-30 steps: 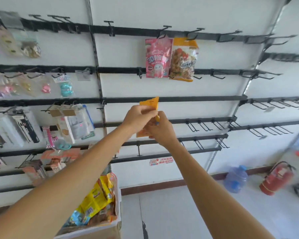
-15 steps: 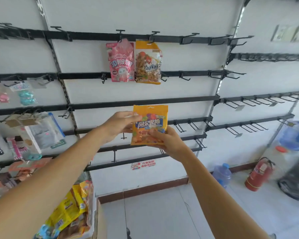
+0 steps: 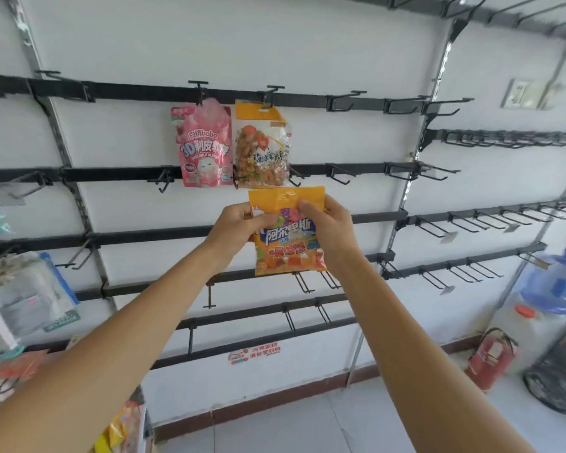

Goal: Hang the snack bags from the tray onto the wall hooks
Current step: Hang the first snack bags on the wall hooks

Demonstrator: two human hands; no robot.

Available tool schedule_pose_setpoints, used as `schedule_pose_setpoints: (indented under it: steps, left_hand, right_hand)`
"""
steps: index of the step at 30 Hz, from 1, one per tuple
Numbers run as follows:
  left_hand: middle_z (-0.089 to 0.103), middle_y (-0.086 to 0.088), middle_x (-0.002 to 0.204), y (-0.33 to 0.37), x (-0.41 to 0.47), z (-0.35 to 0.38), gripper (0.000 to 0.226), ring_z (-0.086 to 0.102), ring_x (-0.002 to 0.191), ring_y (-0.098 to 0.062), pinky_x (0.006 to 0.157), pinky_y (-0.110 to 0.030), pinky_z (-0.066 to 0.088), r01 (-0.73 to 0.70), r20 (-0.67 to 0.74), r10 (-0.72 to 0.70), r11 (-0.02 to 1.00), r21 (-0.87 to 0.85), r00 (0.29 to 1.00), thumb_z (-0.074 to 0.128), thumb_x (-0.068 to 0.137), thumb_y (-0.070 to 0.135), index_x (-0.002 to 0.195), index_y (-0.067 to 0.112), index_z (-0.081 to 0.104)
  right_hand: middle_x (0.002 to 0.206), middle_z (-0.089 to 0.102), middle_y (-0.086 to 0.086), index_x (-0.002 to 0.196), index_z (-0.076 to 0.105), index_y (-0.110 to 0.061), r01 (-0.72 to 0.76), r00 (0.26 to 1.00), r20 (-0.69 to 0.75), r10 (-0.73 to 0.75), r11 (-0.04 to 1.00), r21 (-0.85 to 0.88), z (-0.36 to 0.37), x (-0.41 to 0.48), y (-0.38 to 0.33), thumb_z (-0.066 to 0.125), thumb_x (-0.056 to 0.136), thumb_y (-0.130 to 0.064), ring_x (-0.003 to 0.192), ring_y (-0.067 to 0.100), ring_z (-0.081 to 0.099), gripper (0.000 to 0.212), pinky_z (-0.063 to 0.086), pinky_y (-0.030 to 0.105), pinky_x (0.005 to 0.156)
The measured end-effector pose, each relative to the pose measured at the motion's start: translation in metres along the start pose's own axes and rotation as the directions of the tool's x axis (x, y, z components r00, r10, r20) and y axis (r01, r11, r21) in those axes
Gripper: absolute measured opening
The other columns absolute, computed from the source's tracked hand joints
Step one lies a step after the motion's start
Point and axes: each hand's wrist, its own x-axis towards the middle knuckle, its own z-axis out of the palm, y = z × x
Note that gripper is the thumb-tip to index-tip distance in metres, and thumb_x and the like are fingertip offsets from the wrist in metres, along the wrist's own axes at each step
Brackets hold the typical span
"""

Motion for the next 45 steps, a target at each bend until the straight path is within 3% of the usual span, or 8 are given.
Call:
schedule_pose_setpoints:
  steps: [6,12,19,25,27,32,35,45]
  left_hand:
    - [0.072,0.002,0.085,0.021,0.064,0.007,0.006,0.070,0.079,-0.010,0.071,-0.023,0.056,-0.124,0.023,0.125,0.992,-0.021,0.992,0.069,0.090,0.018,0.095,0.016,0.068]
    - [0.074,-0.007,0.090,0.026,0.107,0.021,0.003,0.070,0.083,-0.017,0.079,-0.033,0.055,-0.136,0.026,0.135,0.988,0.077,0.991,0.073,0.088,0.017,0.090,0.018,0.071]
    - [0.072,0.003,0.085,0.044,0.139,0.058,0.005,0.069,0.070,-0.002,0.058,-0.017,0.053,-0.287,-0.011,0.301,0.921,0.264,0.954,0.071,0.090,0.017,0.088,0.021,0.069]
    - [0.070,0.008,0.085,0.061,0.162,0.092,0.002,0.065,0.063,0.006,0.051,-0.009,0.045,-0.345,-0.086,0.403,0.860,0.376,0.911,0.066,0.094,0.020,0.094,0.021,0.068]
    - [0.070,0.011,0.096,0.062,0.172,0.101,0.007,0.066,0.075,0.002,0.064,-0.020,0.054,-0.365,-0.073,0.467,0.771,0.521,0.881,0.063,0.096,0.022,0.099,0.026,0.068]
    - [0.055,-0.002,0.138,0.052,0.188,0.115,0.043,0.048,0.126,-0.019,0.104,-0.032,0.041,-0.478,0.180,0.755,0.195,0.856,0.631,0.055,0.090,0.002,0.131,0.015,0.060]
    - [0.035,-0.007,0.156,0.046,0.199,0.121,0.047,0.032,0.142,-0.026,0.115,-0.041,0.025,-0.396,0.269,0.717,0.011,0.918,0.643,0.050,0.090,0.014,0.136,0.012,0.056]
    - [0.035,-0.005,0.157,0.062,0.233,0.117,0.056,0.021,0.147,-0.022,0.120,-0.032,0.006,-0.342,0.280,0.637,-0.027,0.939,0.718,0.031,0.094,0.027,0.145,0.009,0.046]
  right_hand:
    - [0.083,0.075,0.007,0.095,0.067,-0.013,0.082,0.996,0.032,-0.077,0.981,-0.178,-0.024,0.054,-0.022,0.065,0.094,-0.014,0.071,0.019,0.073,0.002,0.060,0.032,0.062]
    - [0.091,0.074,0.007,0.102,0.061,-0.015,0.135,0.990,-0.008,-0.137,0.981,-0.142,-0.034,0.084,-0.011,0.068,0.092,-0.012,0.079,0.022,0.074,0.012,0.060,0.033,0.064]
    - [0.082,0.068,0.000,0.094,0.058,-0.019,0.367,0.901,-0.037,-0.433,0.803,-0.470,-0.065,0.136,-0.020,0.068,0.091,-0.023,0.070,0.012,0.069,0.012,0.053,0.024,0.053]
    - [0.075,0.066,-0.004,0.091,0.064,-0.022,0.449,0.885,0.102,-0.455,0.772,-0.451,-0.101,0.184,-0.036,0.063,0.096,-0.026,0.067,0.014,0.065,0.006,0.053,0.032,0.060]
    - [0.075,0.065,-0.004,0.091,0.064,-0.022,0.452,0.884,0.104,-0.455,0.779,-0.435,-0.112,0.199,-0.038,0.062,0.096,-0.025,0.068,0.015,0.064,0.007,0.053,0.033,0.061]
    - [0.078,0.067,-0.005,0.092,0.068,-0.017,0.457,0.879,0.064,-0.472,0.799,-0.391,-0.134,0.234,-0.056,0.062,0.095,-0.024,0.070,0.012,0.064,0.009,0.052,0.027,0.058]
    - [0.077,0.066,-0.006,0.093,0.067,-0.016,0.487,0.868,0.110,-0.484,0.786,-0.380,-0.138,0.250,-0.065,0.061,0.095,-0.022,0.067,0.009,0.061,0.009,0.047,0.016,0.056]
    - [0.071,0.062,-0.006,0.087,0.065,-0.015,0.497,0.867,0.127,-0.481,0.828,-0.259,-0.121,0.300,-0.082,0.061,0.092,-0.018,0.060,0.004,0.054,0.008,0.044,0.017,0.056]
